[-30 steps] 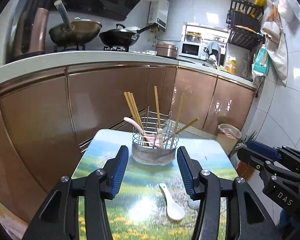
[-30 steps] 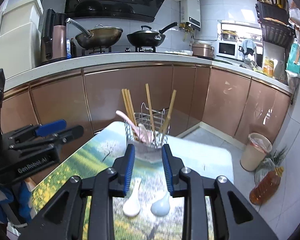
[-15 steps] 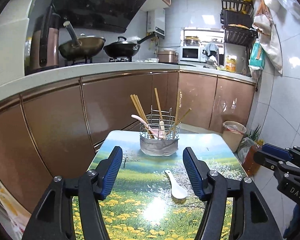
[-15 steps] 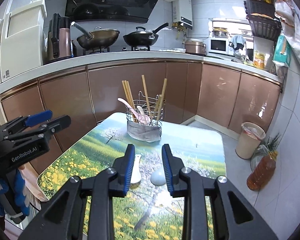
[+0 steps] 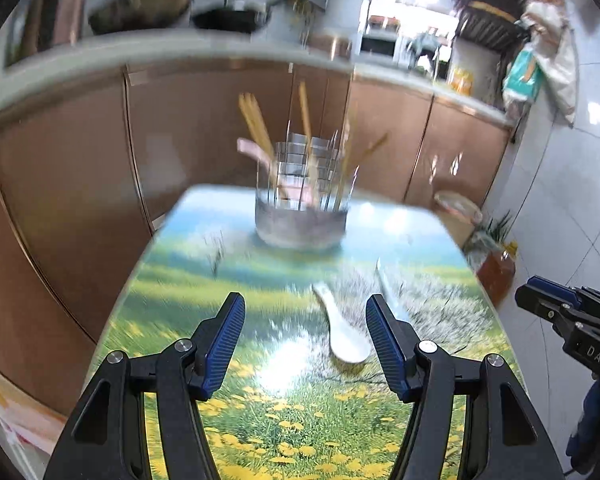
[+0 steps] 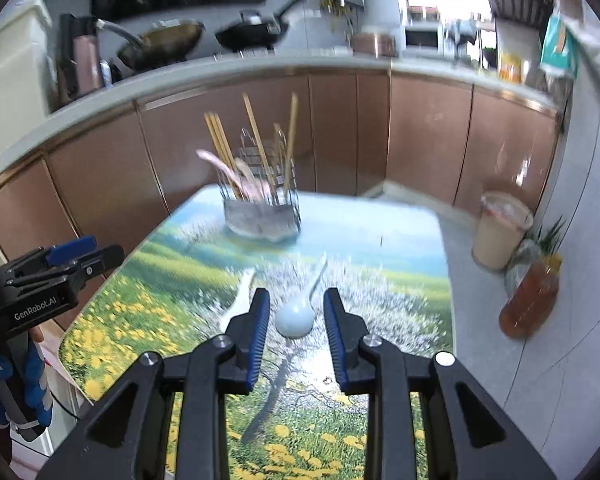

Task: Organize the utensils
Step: 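Move both open tools down toward the white and pale blue spoons, then close the left tool on a white spoon while the right tool grasps the pale blue spoon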

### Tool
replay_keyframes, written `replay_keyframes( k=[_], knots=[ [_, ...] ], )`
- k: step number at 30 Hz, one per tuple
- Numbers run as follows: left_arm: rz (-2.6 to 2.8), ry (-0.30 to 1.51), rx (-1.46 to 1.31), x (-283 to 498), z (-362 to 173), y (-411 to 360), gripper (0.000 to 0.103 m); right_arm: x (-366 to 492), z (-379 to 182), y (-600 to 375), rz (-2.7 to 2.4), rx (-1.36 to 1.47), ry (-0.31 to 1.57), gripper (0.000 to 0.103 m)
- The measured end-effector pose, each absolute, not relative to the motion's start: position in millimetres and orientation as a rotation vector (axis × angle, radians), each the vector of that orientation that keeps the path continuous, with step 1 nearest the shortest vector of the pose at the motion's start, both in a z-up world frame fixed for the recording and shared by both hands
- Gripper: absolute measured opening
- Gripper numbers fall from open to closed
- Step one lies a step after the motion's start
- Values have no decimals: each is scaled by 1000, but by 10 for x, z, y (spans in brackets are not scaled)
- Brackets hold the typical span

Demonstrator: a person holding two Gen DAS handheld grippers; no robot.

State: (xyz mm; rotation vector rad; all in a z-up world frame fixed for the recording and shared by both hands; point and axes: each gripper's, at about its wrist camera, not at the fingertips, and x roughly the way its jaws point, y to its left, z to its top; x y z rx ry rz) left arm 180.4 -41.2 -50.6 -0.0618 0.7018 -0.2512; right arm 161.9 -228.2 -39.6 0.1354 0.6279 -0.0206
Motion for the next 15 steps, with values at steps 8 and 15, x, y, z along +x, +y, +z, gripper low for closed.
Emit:
replay_keyframes(
  k=[8,15],
  knots=[
    [-286,870,-114,2455,-1002,-551,62,2249,-798,-2526,-8,177,720,27],
    [-322,992,-79,2859,-1339,-836,62,2710,-1061,-2587,16,169,796,27]
  ],
)
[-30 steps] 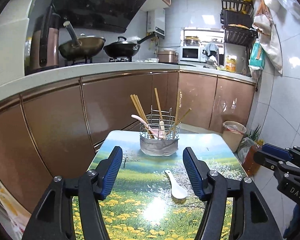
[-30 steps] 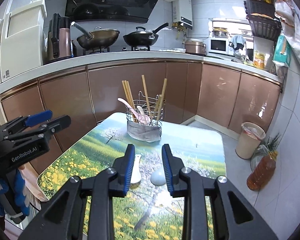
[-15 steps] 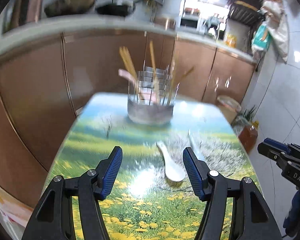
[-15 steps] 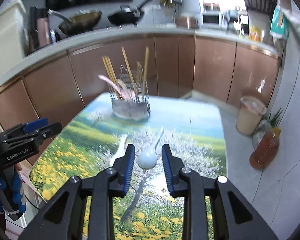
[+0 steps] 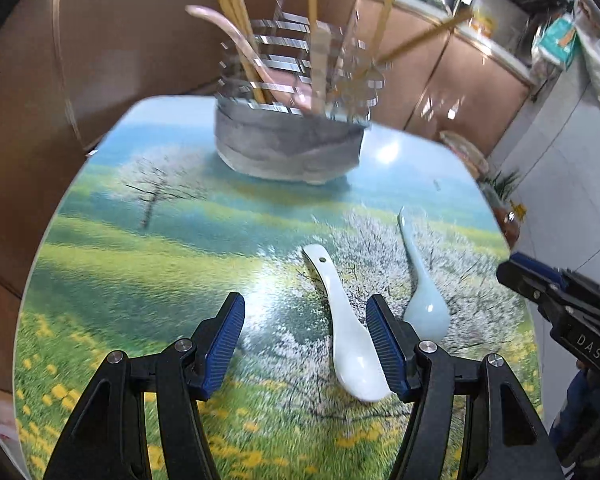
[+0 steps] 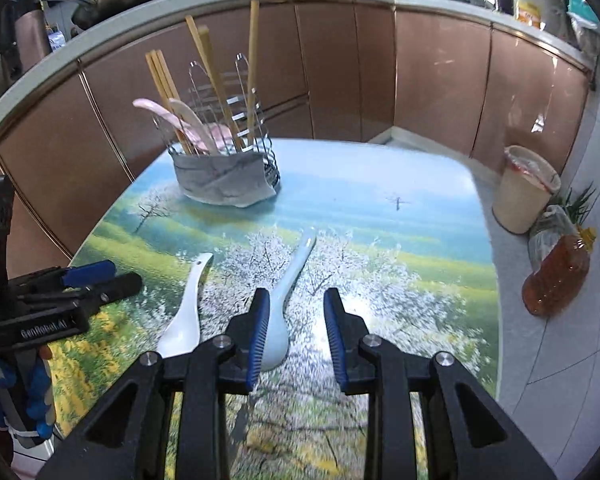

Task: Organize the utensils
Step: 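Close the left tool on a white spoon while the right tool grasps the pale blue spoon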

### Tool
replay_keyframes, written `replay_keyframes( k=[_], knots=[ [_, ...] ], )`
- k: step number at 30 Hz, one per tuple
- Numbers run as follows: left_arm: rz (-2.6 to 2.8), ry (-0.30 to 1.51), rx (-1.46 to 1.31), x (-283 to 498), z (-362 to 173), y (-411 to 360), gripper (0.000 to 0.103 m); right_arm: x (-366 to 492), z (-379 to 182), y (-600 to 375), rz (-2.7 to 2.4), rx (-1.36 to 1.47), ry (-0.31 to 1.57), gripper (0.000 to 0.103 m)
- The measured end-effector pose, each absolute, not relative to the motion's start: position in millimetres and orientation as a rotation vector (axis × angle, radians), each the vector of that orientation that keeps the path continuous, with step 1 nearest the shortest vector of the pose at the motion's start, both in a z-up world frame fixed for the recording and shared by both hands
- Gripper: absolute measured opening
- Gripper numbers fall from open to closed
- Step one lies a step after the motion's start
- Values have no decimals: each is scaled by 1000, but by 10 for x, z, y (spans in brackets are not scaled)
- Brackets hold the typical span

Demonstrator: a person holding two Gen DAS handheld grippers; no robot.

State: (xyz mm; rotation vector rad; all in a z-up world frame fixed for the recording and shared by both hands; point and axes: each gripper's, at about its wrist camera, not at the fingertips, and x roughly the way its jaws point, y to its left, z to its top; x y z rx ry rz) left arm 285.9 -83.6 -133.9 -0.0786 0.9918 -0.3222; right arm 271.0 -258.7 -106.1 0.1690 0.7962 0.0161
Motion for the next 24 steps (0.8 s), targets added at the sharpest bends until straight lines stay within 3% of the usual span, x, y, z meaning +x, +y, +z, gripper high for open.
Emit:
replay_keyframes(
  k=[6,16,24],
  knots=[
    [-337,1062,-37,3102,-1560,-1004,60,2980,-1215,-2631,29,170,834,27],
    [-389,1099,50,3228,-1714,-1164,29,3350,-1453,-2582,73,177,945,27],
    [-413,1106,115,3351,-1717,-846,20,3578,-1576,-2529,85,171,1049,29]
  ],
)
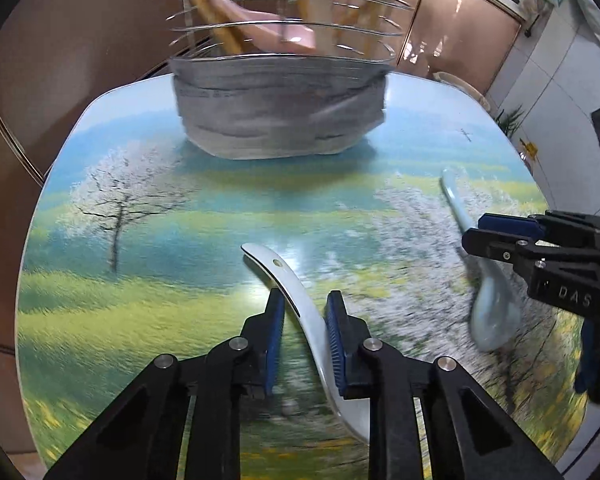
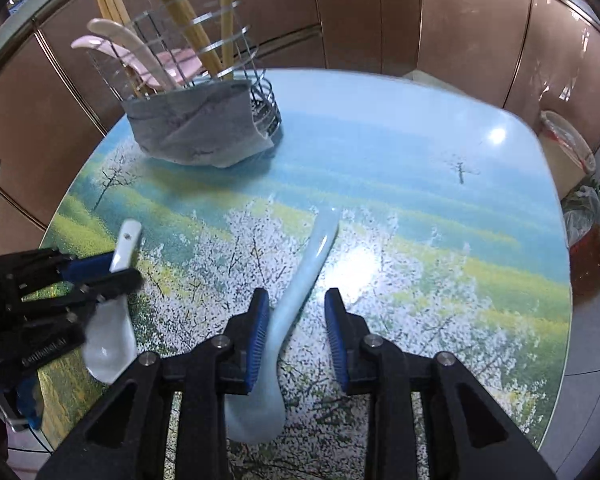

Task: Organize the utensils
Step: 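Close the left tool on a white spoon while the right tool grasps the pale blue spoon, then lift both spoons upright and carry them toward the wire holder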

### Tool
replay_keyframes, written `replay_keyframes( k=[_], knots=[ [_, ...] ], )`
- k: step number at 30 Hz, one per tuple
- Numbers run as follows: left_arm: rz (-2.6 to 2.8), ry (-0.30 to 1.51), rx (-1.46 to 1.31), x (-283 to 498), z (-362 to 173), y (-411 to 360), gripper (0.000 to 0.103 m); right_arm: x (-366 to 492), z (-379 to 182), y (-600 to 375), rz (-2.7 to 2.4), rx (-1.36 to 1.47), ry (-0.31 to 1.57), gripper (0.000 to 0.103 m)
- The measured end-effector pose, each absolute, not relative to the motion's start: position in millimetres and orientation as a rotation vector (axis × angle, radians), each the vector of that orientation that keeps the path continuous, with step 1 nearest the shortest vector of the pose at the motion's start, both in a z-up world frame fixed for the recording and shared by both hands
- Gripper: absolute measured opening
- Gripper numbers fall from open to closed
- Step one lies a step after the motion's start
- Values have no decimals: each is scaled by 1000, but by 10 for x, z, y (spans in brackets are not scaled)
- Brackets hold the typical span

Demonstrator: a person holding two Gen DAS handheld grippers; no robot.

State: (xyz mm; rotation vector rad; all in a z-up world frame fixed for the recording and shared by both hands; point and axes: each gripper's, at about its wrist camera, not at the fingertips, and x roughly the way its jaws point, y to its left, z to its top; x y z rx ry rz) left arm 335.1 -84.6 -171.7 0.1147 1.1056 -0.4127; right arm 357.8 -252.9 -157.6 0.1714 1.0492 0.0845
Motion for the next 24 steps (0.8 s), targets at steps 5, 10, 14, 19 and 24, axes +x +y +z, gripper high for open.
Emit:
replay_keyframes(
  k=[5,10,14,19,24],
  knots=[
    [-473,1126,136,3426,-1738,-629,14,3701,-1551,-2485,126,155,1127,30],
    [-541,1150,164,3485,-1769,-487,10,3818,-1552,-2436,192,154,1197,26],
    [-558,1156,229,3439,-1768,-486,10,3871,-1588,-2353,242,134,1236,16],
    [-519,1129,276,3307,-1735,-608,10,3778,-1615,-2205,274,120,1228,12],
    [-467,1042,249,3102,-1640,-572,9,3504,-1590,-2140,292,136,1135,10]
  ],
)
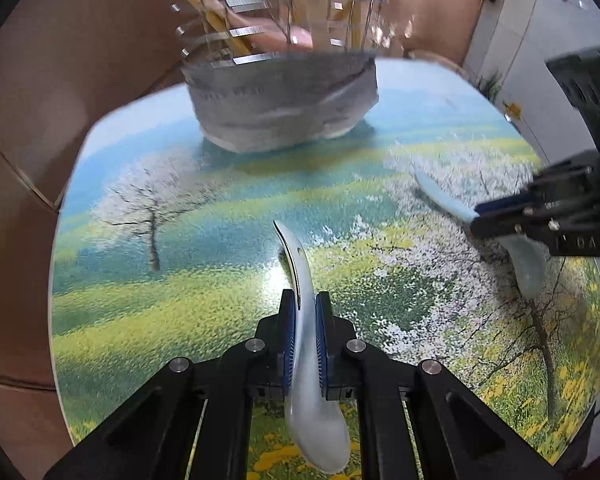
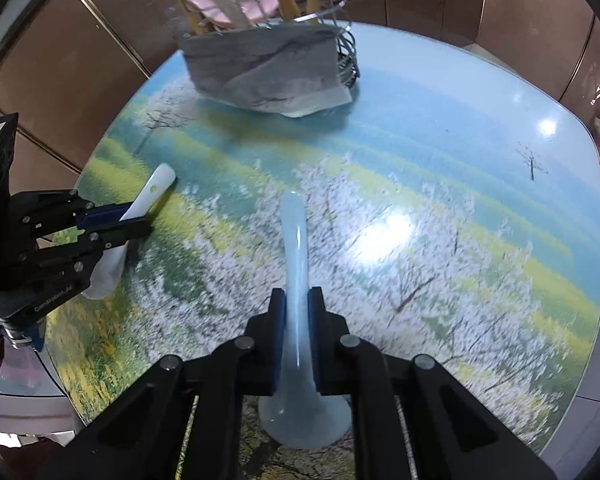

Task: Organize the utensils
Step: 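Lift both spoons upright and carry them toward the wire holder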

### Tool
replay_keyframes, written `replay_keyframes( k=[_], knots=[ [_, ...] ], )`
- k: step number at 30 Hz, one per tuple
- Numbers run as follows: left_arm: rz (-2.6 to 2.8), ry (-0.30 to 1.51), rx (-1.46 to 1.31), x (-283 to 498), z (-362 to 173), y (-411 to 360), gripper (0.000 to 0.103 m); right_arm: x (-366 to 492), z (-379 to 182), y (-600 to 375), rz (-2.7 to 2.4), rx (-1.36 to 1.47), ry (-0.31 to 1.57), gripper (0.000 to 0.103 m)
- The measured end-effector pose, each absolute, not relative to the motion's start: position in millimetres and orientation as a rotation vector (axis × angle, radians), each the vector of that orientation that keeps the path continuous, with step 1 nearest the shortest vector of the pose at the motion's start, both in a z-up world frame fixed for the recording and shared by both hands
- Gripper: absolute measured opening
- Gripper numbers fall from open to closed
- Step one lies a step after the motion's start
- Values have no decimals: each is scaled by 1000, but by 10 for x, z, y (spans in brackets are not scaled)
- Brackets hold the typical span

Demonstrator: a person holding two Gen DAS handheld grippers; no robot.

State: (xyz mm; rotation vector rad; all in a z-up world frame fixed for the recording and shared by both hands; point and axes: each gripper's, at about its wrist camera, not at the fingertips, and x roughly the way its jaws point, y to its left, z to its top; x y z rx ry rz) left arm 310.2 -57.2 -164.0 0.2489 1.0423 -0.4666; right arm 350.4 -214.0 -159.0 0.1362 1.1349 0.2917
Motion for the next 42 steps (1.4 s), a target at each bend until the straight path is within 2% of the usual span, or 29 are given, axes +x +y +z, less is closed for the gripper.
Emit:
replay_keyframes(
  k=[3,15,42],
  knots=[
    [-443,978,211,2978,-1493,-485,5,3321,-1512,-2161,298,160,1065,10],
    [-391,868,100,2516,-1195,-455,5,2391,-1146,-2225,282,216,812,10],
    [-316,549,104,1288,-52,-392,5,1154,61,-1880,285,185,463,10]
  ],
)
